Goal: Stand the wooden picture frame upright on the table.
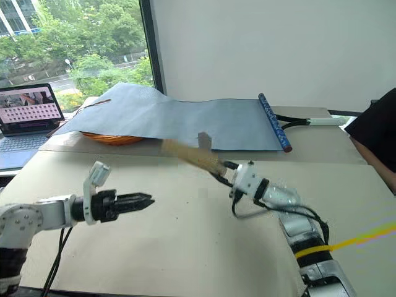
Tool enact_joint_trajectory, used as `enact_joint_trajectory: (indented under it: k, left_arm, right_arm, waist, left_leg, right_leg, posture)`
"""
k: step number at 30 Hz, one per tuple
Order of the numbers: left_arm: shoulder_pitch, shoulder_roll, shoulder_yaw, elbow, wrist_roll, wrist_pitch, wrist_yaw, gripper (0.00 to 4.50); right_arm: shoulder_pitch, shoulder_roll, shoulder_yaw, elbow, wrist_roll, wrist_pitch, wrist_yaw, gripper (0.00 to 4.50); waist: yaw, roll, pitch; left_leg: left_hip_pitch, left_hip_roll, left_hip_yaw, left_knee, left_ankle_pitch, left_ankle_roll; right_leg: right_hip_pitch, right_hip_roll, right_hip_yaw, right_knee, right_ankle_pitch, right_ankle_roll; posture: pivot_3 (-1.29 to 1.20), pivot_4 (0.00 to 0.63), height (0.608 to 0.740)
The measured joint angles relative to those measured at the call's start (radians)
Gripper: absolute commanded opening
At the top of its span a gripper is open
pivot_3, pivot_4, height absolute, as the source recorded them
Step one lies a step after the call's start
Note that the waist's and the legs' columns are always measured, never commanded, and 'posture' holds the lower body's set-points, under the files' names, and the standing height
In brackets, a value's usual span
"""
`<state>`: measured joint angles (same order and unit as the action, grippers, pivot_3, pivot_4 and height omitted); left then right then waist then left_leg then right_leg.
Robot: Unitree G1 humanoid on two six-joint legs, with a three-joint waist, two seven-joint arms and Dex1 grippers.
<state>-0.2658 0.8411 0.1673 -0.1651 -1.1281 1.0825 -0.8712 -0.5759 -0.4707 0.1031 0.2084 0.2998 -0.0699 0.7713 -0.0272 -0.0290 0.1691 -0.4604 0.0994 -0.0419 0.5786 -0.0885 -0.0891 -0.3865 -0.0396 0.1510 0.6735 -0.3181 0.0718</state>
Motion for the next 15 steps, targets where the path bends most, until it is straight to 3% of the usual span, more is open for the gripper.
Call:
enact_joint_trajectory:
  k: [2,8,15]
  left_arm:
    - [0.013,-0.006,0.02,-0.023,0.021,-0.03,-0.005,4.5]
    - [0.054,-0.043,0.041,-0.063,0.032,-0.053,0.001,4.5]
    - [0.082,-0.049,0.084,-0.073,0.024,-0.053,-0.005,4.5]
  right_arm:
    - [-0.064,0.014,-0.036,0.032,0.1,0.21,0.028,1.26]
    - [-0.12,0.043,-0.042,0.133,0.178,0.547,0.06,1.26]
    - [-0.127,0.056,-0.066,0.179,0.206,0.7,0.116,1.25]
  waist:
    - [0.01,0.0,0.0]
    - [0.012,0.0,0.0]
    - [0.008,0.0,0.0]
  left_leg:
    - [0.0,0.0,0.0,0.0,0.0,0.0]
    - [-0.001,0.0,0.0,-0.003,0.0,0.001]
    - [-0.001,0.0,0.0,-0.004,0.0,0.001]
  right_leg:
    - [0.0,0.0,-0.001,0.0,0.0,0.0]
    - [-0.002,0.0,-0.001,-0.001,-0.001,-0.001]
    - [-0.002,0.0,-0.001,-0.001,-0.001,-0.001]
  posture:
    - [0.0,0.15,0.714]
    - [0.0,0.15,0.714]
    - [0.0,0.15,0.714]
